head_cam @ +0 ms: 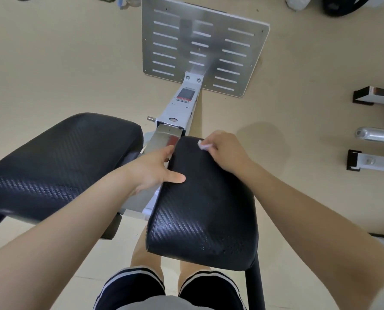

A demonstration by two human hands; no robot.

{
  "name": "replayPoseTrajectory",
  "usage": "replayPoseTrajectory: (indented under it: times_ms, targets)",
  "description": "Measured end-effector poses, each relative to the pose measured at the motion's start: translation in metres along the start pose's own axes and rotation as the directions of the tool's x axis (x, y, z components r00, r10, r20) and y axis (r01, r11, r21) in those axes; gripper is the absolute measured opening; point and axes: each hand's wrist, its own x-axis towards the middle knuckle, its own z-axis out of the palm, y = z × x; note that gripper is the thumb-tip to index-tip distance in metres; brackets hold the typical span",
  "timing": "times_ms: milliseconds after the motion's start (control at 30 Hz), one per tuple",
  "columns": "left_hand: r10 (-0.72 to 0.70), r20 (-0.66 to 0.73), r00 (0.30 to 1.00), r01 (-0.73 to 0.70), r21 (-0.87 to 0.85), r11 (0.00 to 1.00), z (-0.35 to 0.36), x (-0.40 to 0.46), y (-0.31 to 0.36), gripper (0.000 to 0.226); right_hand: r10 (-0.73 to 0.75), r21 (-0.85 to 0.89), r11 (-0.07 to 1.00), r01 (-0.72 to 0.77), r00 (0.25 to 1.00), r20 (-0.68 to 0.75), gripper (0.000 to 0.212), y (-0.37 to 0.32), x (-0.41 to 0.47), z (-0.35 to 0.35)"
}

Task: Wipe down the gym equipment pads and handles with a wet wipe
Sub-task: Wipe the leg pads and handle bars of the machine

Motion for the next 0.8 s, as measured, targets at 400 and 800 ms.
replayPoseTrajectory:
  times_ms: [400,800]
  targets:
    - [0.084,-0.187,0.979,0.045,0.596,0.802,0.035,-0.006,0.003,0.095,-0.01,-0.018,1.0,0.012,0.993,0.118,0.017,0.021,-0.021,-0.013]
    - [0.105,-0.209,0.972,0.024,0.537,0.844,0.037,-0.007,0.0,0.088,-0.155,0.212,0.968,0.135,0.985,0.076,0.034,0.002,-0.105,-0.032]
